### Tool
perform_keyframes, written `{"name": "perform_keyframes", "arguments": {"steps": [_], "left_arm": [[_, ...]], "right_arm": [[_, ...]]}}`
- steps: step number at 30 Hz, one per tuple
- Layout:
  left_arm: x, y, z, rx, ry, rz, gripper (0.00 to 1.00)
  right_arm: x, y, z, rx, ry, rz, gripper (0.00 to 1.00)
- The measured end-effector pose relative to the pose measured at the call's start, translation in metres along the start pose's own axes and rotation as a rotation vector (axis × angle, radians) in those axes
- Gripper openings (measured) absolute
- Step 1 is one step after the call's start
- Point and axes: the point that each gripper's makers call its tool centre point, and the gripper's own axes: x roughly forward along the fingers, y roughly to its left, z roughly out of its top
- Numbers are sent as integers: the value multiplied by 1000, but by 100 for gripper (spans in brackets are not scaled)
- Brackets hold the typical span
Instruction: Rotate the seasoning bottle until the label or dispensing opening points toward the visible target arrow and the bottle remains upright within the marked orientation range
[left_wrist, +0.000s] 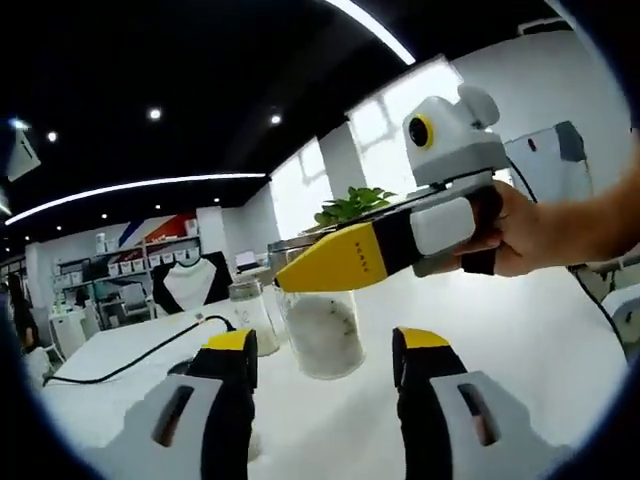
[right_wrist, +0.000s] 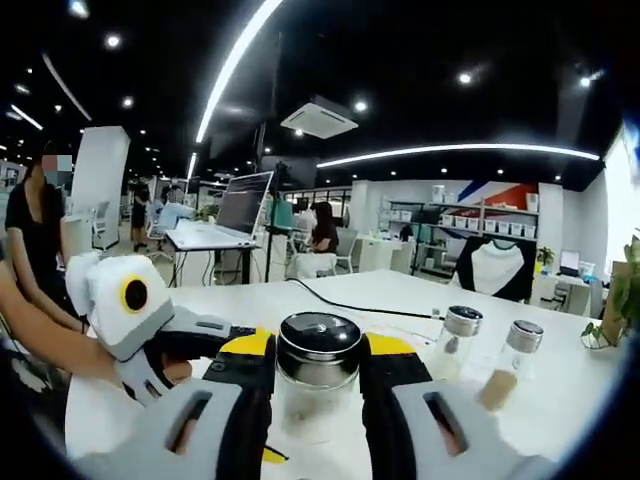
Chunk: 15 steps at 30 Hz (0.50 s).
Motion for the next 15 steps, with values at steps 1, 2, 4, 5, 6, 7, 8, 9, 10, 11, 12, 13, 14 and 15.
{"name": "perform_keyframes", "arguments": {"steps": [1,2,4,5,6,7,8,9,10,11,12,13,14,15], "left_arm": [[-1,-4,-2,-23,4,-18,55],[-4,-9,-6,-69,27,-40,54],[-10,-15,-5,-102,6,-72,53],[-13,-19,-7,-130,20,-98,52],[-14,-21,-8,-141,25,-106,50],[-18,-20,-8,-135,25,-110,47],[-22,-26,-10,-155,36,-148,46],[-24,-29,-12,-172,49,-162,46],[-28,-34,-17,-186,80,-192,46],[-31,-35,-19,-192,97,-203,46],[-33,-35,-17,-182,73,-203,46],[-35,-37,-15,-181,64,-214,44],[-37,-39,-16,-184,73,-227,41],[-40,-42,-19,-191,90,-244,40]], "right_arm": [[-2,5,-2,1,-1,21,30],[-5,13,-4,9,-7,52,30],[-8,18,-9,19,-17,86,30],[-9,23,-11,21,-21,103,30],[-12,29,-14,28,-21,118,30],[-14,33,-16,32,-21,131,30],[-16,39,-18,33,-22,150,30],[-19,46,-20,36,-23,177,30],[-21,51,-21,39,-22,195,30],[-23,56,-23,40,-21,214,30],[-26,65,-25,36,-17,247,30],[-27,68,-27,42,-15,254,30],[-29,74,-29,39,-13,268,31],[-31,78,-31,32,-14,285,31]]}}
